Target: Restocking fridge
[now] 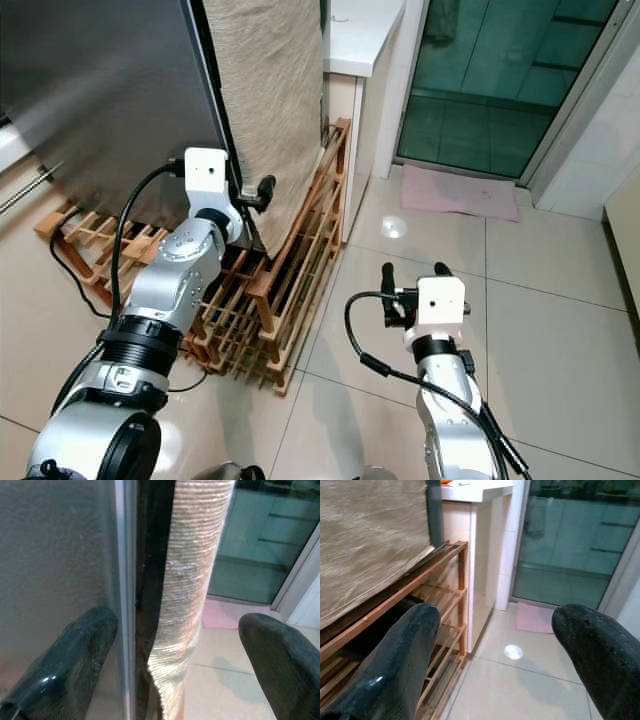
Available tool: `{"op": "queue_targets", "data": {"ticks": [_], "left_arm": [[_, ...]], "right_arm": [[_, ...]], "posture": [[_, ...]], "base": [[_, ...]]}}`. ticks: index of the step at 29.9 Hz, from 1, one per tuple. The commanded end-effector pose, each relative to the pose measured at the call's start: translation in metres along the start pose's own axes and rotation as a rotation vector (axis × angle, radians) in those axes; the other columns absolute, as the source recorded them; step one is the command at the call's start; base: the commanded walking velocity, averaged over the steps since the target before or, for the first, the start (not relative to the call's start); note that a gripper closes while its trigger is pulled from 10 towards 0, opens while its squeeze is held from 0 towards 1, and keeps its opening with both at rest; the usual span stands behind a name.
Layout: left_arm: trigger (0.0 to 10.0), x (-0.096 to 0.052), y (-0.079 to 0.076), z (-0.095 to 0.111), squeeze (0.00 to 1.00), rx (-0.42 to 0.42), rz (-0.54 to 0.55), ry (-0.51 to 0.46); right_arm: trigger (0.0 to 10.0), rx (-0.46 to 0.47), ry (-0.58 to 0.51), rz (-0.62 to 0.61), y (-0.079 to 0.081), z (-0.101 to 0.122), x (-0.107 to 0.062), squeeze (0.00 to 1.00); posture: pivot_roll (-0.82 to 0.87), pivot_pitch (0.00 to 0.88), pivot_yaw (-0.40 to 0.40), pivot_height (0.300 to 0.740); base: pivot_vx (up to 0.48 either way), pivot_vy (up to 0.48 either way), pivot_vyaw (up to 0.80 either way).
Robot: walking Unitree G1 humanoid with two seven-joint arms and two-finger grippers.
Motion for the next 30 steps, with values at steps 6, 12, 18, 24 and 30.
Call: {"op": "queue_targets", "data": {"ticks": [6, 12, 18, 24, 30], "left_arm": [[10.0, 0.005, -0.008, 0.014, 0.00, -0.011, -0.026, -0.028], [10.0, 0.005, -0.017, 0.025, 0.00, -0.038, -0.058, -0.052], [10.0, 0.005, -0.023, 0.025, 0.00, -0.065, -0.080, -0.047], [10.0, 0.010, -0.028, 0.026, 0.00, -0.033, -0.084, -0.052], [10.0, 0.018, -0.026, 0.029, 0.00, 0.013, -0.046, -0.057]], "right_arm": [[10.0, -0.005, 0.021, -0.004, -0.002, -0.004, -0.004, 0.00], [10.0, -0.011, 0.022, -0.008, -0.004, -0.003, -0.007, 0.00], [10.0, -0.014, 0.024, -0.008, -0.005, -0.003, -0.007, 0.00], [10.0, -0.011, 0.026, -0.004, -0.002, -0.004, -0.006, 0.00], [10.0, -0.005, 0.028, -0.005, 0.001, -0.005, -0.007, 0.00]], "posture": [[-0.15, 0.000, 0.053, 0.740], [-0.16, 0.000, 0.051, 0.740], [-0.16, 0.000, 0.052, 0.740], [-0.16, 0.000, 0.054, 0.740], [-0.17, 0.000, 0.063, 0.740]], "base": [[0.000, 0.000, 0.00], [0.000, 0.000, 0.00], [0.000, 0.000, 0.00], [0.000, 0.000, 0.00], [0.000, 0.000, 0.00]]}}
Point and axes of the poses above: a point about 5 cm out from each wrist's last joint towards the gripper, its own x axis pointing out of the wrist towards the gripper, its own z axis along the axis of the wrist's last joint, y = z × x, the point moved 1 cm from there along x, pointing out of the wrist towards the gripper, and after that the axes turned 5 degrees about x, right-handed, at the moved point
